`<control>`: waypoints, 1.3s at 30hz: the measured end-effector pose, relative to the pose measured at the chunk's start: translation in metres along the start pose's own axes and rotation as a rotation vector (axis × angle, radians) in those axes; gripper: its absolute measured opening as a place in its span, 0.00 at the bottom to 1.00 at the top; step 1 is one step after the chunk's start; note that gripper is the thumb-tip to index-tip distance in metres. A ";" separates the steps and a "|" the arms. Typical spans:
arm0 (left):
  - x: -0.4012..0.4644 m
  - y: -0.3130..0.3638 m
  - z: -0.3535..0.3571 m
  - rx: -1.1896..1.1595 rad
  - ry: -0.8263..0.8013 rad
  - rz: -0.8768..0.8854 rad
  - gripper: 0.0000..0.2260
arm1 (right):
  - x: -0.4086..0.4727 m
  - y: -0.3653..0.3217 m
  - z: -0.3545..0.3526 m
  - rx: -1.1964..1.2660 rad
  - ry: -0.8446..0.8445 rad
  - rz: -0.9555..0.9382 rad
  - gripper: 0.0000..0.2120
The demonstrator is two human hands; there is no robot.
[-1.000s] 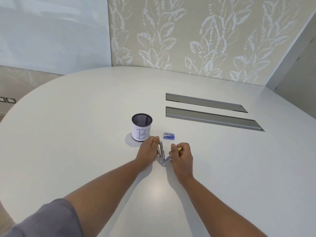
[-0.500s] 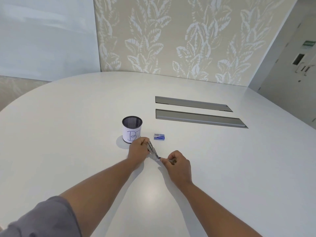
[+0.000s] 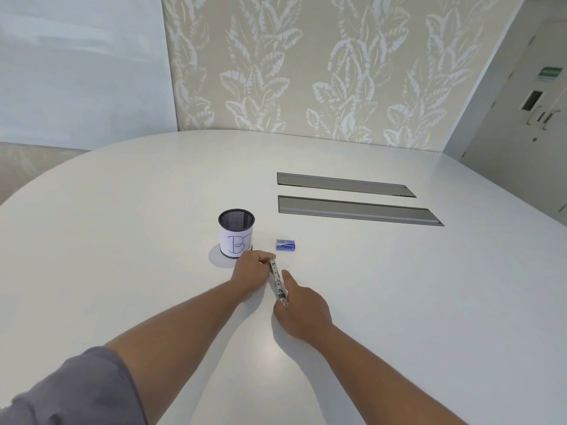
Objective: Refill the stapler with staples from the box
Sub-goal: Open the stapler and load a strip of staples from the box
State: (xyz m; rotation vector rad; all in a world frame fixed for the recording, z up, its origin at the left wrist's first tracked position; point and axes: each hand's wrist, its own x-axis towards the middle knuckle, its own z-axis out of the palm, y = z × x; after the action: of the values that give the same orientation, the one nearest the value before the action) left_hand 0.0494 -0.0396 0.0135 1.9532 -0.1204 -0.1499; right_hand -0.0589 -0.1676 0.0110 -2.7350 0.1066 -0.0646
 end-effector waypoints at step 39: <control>0.014 0.003 -0.007 0.127 -0.127 0.022 0.04 | 0.032 0.002 0.006 -0.012 0.077 -0.060 0.18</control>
State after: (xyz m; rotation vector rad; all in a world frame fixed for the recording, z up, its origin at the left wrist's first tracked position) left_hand 0.0645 -0.0368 0.0180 2.0682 -0.2398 -0.2572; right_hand -0.0273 -0.1702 0.0058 -2.7480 0.0472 -0.1863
